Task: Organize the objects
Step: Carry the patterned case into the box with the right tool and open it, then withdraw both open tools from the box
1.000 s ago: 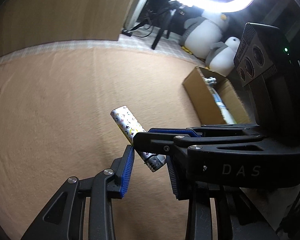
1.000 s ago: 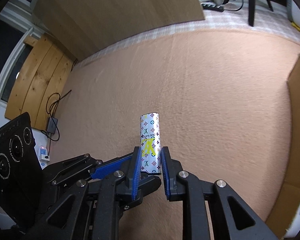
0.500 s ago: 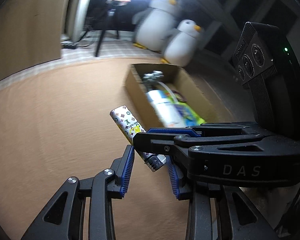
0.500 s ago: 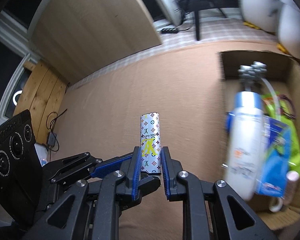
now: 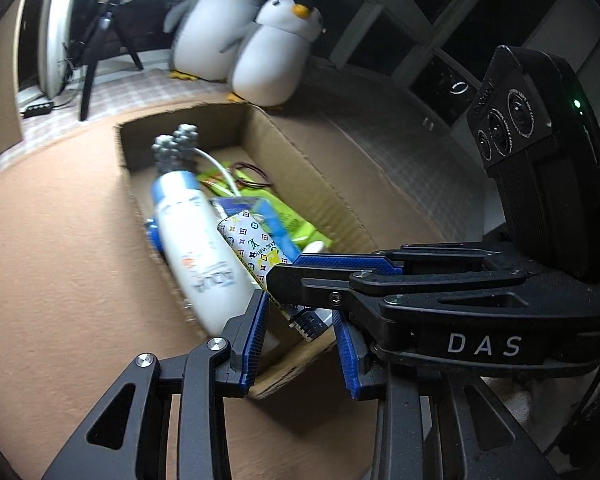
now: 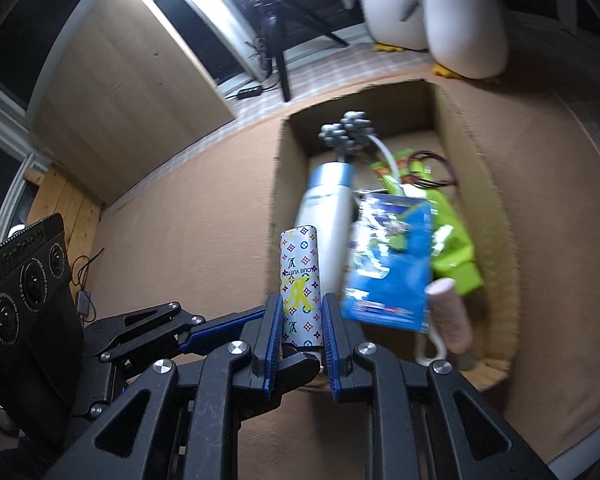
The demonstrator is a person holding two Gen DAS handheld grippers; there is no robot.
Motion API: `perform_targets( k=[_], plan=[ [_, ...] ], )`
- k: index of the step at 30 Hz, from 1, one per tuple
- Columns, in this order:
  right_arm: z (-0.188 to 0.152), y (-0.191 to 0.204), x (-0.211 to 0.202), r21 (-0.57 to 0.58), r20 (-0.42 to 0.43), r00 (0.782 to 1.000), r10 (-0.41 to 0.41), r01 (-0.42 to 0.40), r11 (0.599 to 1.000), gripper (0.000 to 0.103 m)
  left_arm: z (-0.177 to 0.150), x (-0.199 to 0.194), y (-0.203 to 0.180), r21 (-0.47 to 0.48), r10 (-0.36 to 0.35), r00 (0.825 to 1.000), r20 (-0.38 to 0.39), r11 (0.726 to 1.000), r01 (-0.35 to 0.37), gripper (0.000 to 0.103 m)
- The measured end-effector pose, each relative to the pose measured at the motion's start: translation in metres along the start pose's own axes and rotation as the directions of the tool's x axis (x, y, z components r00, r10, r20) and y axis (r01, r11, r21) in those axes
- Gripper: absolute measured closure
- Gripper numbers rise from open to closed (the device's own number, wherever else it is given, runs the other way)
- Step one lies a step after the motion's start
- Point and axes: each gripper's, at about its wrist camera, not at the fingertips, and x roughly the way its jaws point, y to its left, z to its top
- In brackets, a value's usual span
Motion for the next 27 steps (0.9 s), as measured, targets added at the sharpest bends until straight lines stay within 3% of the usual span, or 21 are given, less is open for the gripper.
perform_targets(
  k=[8,10,13,27],
  plan=[
    [-0.001,-0.023,-0.006,0.016,0.003,1.000,0.000,0.000,1.000,0.085,0.005,0.016,-0.016,0.024,0.003,1.000,-0.026,1.000,-0.003,0.069],
    [-0.001,-0.026,-0.009,0.020,0.016,1.000,-0.010,0.010,1.000,0.084,0.006,0.017,-0.013,0.017,0.017,0.999,-0.029,1.000,-0.017,0.064],
    [-0.001,-0.033,-0.010,0.037,0.027,0.999,-0.038,0.037,0.999,0.074,0.006,0.018,-0.008,0.005,0.029,0.999,-0.043,1.000,-0.029,0.054],
    [-0.009,-0.025,-0.009,0.020,0.028,0.997,-0.076,0.076,0.997,0.072,-0.004,-0.007,0.015,-0.028,0.109,0.994,-0.027,0.994,-0.110,0.053]
  ],
)
